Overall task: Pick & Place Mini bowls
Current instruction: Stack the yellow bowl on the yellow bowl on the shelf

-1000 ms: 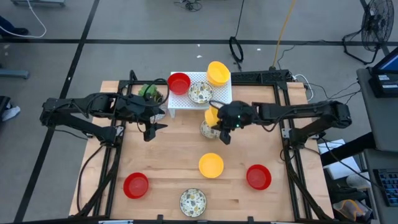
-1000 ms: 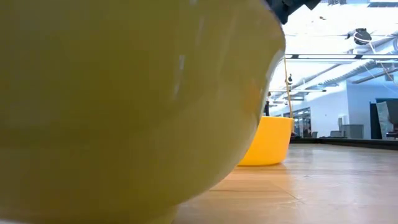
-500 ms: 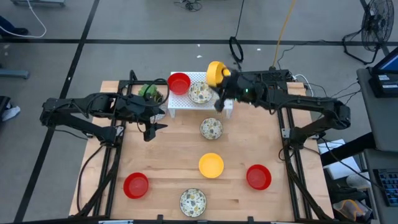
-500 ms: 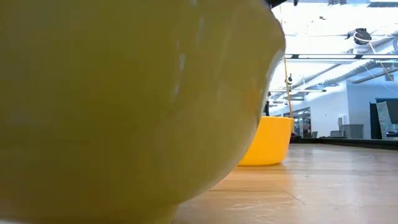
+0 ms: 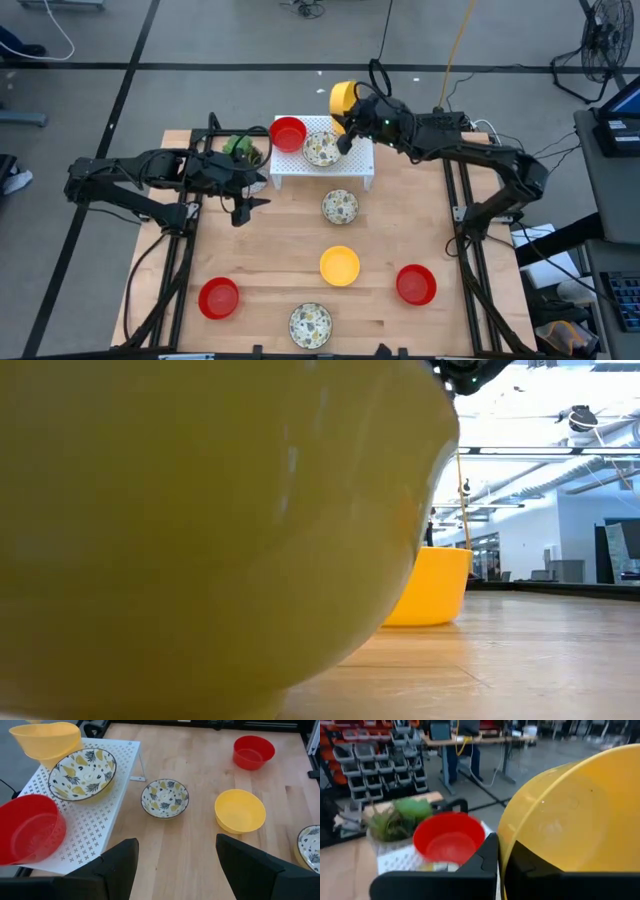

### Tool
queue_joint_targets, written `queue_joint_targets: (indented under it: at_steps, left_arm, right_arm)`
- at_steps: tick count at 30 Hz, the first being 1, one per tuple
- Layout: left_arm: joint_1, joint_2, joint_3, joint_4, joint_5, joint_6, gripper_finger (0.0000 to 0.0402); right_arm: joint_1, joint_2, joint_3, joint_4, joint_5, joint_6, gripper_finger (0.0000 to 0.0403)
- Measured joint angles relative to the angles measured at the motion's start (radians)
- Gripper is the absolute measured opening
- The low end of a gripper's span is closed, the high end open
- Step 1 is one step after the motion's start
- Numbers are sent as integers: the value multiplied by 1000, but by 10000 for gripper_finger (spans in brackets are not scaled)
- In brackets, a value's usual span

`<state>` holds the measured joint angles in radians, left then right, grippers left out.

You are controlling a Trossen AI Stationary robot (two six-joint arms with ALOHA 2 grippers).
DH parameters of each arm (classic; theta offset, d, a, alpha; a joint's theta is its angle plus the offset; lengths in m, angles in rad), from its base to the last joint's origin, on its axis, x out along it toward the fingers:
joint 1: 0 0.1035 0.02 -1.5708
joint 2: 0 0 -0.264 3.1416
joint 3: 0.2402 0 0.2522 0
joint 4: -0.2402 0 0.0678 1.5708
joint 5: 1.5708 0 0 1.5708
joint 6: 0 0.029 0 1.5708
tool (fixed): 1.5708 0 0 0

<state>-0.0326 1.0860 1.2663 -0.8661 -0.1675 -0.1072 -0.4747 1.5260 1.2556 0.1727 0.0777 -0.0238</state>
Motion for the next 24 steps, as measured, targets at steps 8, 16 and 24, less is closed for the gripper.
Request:
queue_joint_targets:
  at_steps: [8, 16, 24]
  left_arm:
    - [0, 0, 0, 0, -31, 0, 269]
    - [0, 0, 0, 0, -52, 14, 269]
    - [0, 0, 0, -2, -52, -1, 269]
  right_arm:
    - [-17, 24, 18, 33, -1, -11, 0]
    - [-15, 103, 18, 103, -134, -9, 0]
    - [-23, 123, 16, 100, -132, 1, 0]
